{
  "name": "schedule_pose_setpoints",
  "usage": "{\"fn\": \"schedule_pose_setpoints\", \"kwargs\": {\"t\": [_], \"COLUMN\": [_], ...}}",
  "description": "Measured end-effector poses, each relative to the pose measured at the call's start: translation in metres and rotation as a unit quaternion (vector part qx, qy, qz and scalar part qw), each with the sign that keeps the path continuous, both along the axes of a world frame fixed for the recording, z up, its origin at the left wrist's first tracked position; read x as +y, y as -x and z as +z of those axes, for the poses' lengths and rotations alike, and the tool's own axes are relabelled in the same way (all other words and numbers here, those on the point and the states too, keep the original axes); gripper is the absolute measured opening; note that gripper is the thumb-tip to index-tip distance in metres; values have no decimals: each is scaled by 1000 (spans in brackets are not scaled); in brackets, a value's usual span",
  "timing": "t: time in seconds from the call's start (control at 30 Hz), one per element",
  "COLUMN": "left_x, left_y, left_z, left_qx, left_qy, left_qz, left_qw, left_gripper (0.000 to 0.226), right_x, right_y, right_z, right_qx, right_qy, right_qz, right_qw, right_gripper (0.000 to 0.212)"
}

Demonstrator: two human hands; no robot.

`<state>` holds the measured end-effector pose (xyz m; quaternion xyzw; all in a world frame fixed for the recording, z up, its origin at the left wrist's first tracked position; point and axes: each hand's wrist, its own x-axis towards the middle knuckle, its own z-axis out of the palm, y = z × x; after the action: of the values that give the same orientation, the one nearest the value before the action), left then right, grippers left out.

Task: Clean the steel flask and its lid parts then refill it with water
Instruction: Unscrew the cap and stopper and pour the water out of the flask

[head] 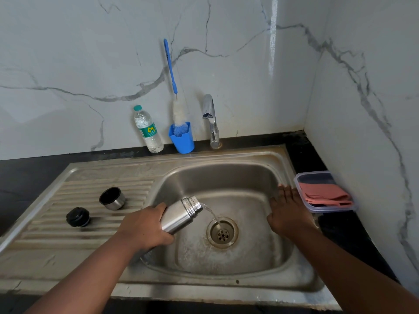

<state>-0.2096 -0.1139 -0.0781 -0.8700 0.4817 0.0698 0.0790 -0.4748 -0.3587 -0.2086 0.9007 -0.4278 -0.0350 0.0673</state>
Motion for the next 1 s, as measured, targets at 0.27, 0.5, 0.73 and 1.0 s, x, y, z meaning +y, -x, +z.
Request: {"fn": "schedule_pose_setpoints", "kwargs": {"t": [0.27,0.5,0.73,1.0], "left_x": [-2,-2,-3,-4], "left_y": [0,-4,-4,-5], "left_z": [1,0,2,4], "left_qx": [-5,-4,-6,-23], "left_qy": [-9,-21,-24,-27], "left_qz": [-1,-1,1,-6], "left_qw": [1000,1000,1000,999], "left_gripper": [64,65,65,65], "right_x": [1,1,1,0], "right_y": [0,-1,-1,-1], "right_z": [0,-1,0,0], "right_qx": [-14,-25,-29,-18], "right_qy": [-8,-9,-14,-21], "right_qz": [1,8,6,1], "right_qw": [1000,1000,999,1000], "right_gripper": [58,60,59,60]}}
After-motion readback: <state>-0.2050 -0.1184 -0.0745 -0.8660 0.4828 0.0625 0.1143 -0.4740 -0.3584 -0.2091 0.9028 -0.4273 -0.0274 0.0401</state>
